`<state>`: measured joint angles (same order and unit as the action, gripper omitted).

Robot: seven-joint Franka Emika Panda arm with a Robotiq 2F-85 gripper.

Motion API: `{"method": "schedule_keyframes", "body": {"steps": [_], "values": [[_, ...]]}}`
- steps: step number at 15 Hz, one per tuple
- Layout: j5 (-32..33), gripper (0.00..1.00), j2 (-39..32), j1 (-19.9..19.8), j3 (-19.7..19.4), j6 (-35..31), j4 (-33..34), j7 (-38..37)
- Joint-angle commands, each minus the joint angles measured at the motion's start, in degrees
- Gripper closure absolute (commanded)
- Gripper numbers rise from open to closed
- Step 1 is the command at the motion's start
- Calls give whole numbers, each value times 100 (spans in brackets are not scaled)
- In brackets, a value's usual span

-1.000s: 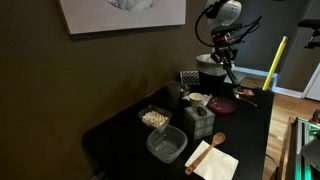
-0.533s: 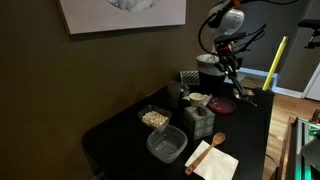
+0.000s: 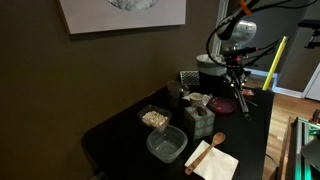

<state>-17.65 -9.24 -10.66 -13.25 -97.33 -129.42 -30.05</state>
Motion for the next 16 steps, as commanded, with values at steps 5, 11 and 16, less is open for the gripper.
{"method": "schedule_keyframes", "body": {"steps": [5,11,16], "values": [[-60,94,190,-220,-227,-1442,-1040,189],[-319,94,-283,-462,-378,-2661,-1312,435],[-630,94,-924,-649,-347,-3182,-1232,799]]}}
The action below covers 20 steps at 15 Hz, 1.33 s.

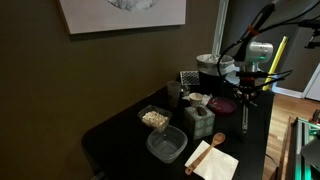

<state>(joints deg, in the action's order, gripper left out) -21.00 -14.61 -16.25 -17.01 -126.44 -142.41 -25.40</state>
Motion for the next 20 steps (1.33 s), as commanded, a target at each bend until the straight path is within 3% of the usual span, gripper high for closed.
{"method": "schedule_keyframes", "body": {"steps": [1,11,12,14,16,17,18,20], "values": [[-359,94,-500,-118,44,-359,90,412],[-547,94,-1310,-259,93,-599,480,593],[-539,89,-1373,-259,94,-577,523,574],[-547,93,-1486,-273,113,-559,596,589],[-557,87,-1593,-291,133,-539,665,589],[-546,76,-1627,-288,134,-528,692,578],[-526,50,-1622,-271,131,-519,705,557],[-489,43,-1538,-233,131,-425,705,508]]}}
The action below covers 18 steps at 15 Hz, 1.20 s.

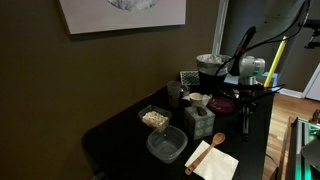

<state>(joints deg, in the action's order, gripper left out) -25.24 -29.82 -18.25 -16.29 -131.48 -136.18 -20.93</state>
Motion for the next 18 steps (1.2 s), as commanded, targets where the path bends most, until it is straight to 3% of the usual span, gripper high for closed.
{"method": "schedule_keyframes", "body": {"steps": [1,6,10,13,18], "values": [[-10,36,87,20,45,130,43,5],[272,0,617,314,-9,630,-56,-268],[262,0,592,379,56,1070,80,-287],[401,0,965,476,59,1409,23,-232],[2122,0,2481,910,21,2429,-176,-369]]}}
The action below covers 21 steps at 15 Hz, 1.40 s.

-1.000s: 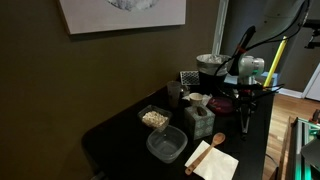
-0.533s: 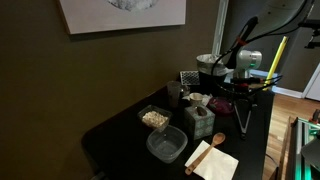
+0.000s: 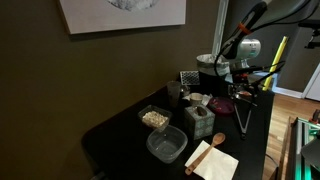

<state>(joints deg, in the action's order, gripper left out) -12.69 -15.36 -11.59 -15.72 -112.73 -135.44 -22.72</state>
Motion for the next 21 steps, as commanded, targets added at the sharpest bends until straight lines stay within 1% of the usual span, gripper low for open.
{"method": "schedule_keyframes", "body": {"steps": [1,4,7,9,11,12,14,15,21], "values": [[1181,0,1341,281,31,826,-224,-207],[1899,0,2242,337,338,1652,-67,-68],[2384,0,2861,328,658,2035,146,230],[2608,0,3174,317,799,1903,197,529],[2735,0,3413,321,863,1615,185,873],[2731,0,3516,327,862,1404,148,1047],[2487,0,3651,346,791,894,90,1422],[2550,0,3531,274,881,1048,238,1332],[2550,0,3531,274,881,1048,238,1332]]}}
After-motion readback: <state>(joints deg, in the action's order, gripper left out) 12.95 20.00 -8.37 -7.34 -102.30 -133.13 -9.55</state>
